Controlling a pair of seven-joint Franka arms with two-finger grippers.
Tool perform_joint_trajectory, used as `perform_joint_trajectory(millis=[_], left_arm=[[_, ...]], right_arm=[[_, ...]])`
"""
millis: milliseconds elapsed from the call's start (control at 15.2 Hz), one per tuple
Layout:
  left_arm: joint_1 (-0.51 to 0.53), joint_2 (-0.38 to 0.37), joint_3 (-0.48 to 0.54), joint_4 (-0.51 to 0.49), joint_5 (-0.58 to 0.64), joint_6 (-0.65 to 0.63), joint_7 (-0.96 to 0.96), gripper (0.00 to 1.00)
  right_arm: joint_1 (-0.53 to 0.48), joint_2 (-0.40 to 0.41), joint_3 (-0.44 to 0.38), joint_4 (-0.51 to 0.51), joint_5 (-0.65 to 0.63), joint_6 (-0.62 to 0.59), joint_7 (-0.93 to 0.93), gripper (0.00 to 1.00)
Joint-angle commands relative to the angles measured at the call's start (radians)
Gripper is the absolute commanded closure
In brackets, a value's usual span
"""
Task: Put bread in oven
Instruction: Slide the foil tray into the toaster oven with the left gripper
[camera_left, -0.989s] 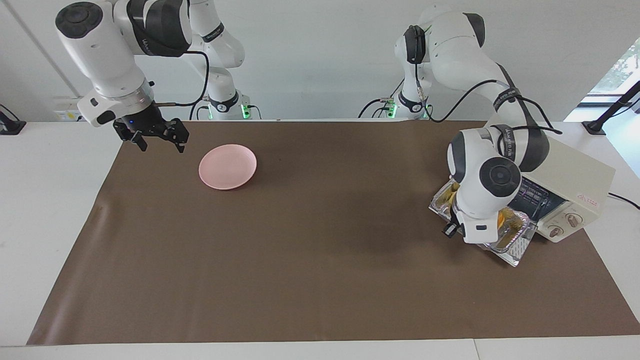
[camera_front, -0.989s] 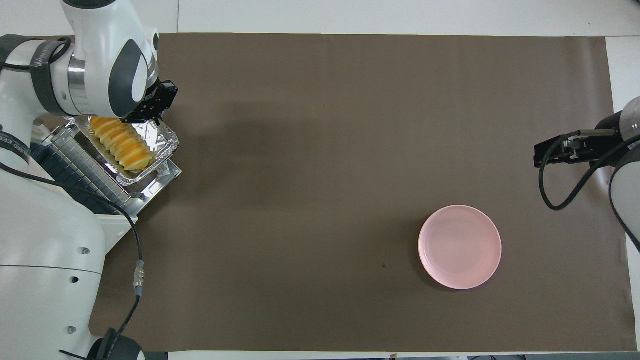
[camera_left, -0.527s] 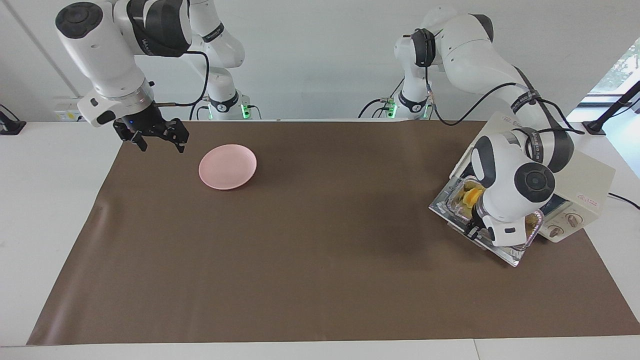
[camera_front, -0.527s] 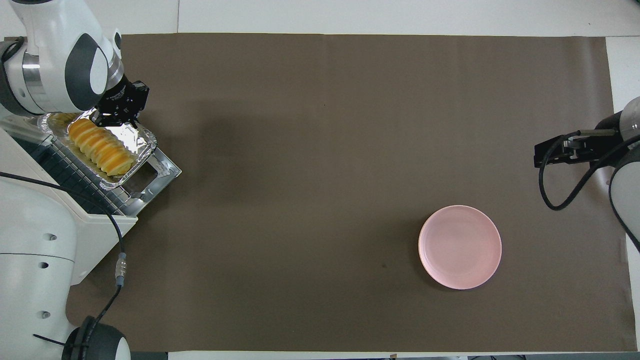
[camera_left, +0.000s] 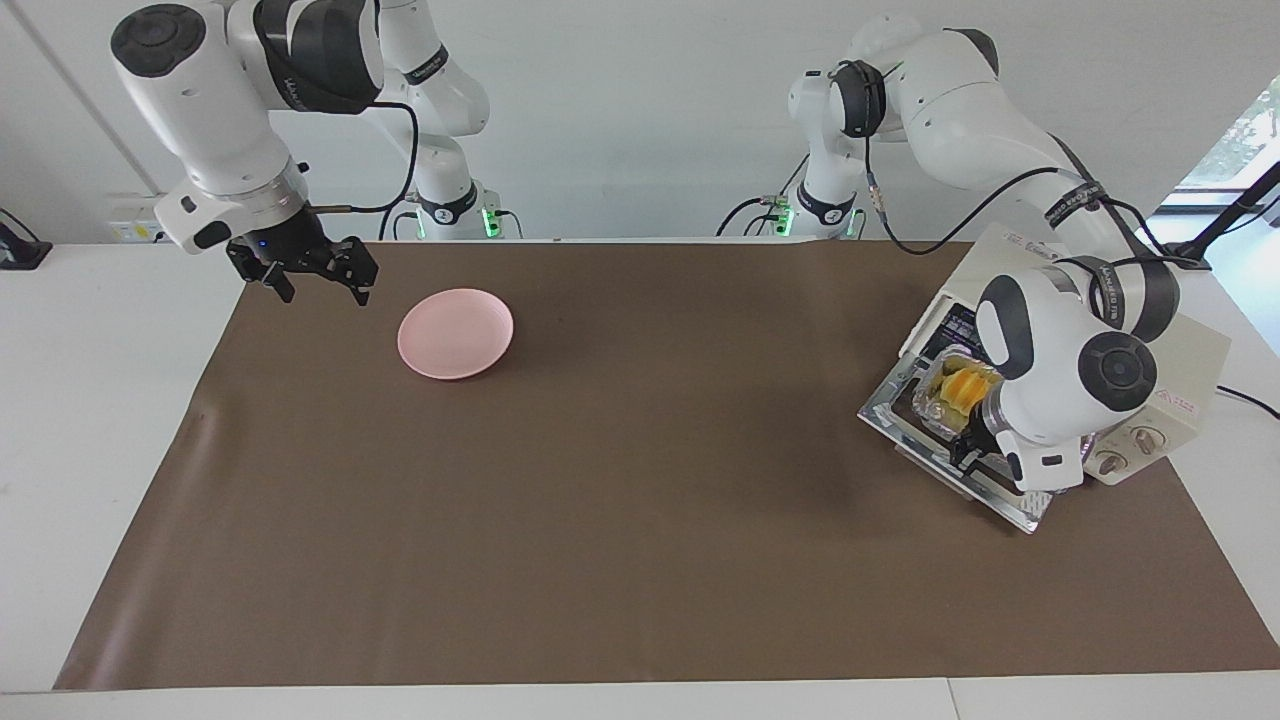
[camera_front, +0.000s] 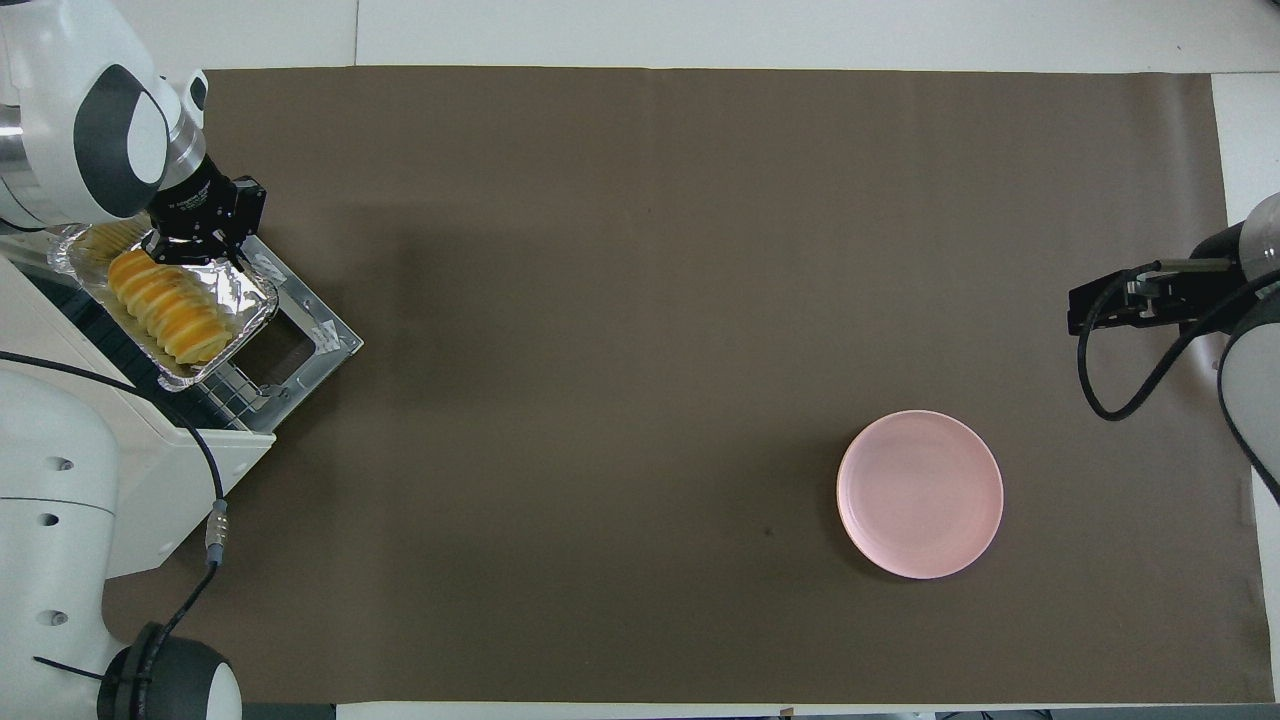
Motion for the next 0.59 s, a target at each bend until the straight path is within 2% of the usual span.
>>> perform_joint_trajectory(millis=[0,198,396,527], left_arm=[[0.002,-0.001,0.004,0.009,0.000,-0.039,0.014,1.00],[0.008,-0.011,0.008,0.006,-0.002,-0.065,0.014,1.00],[0.040,-0.065,0.007,-0.034,-0.002,-0.064,0.037,1.00],[0.045,-0.070,0.008,-0.037,0.000,-0.064,0.066,1.00]], right_arm=[[-0.010,-0.020,0.008,-0.016,-0.009,-0.008,-0.019,0.00],[-0.010,-0.020,0.008,-0.016,-0.009,-0.008,-0.019,0.00],[-0.010,-0.020,0.008,-0.018,-0.009,-0.008,-0.019,0.00],[-0.010,-0.020,0.008,-0.016,-0.009,-0.008,-0.019,0.00]])
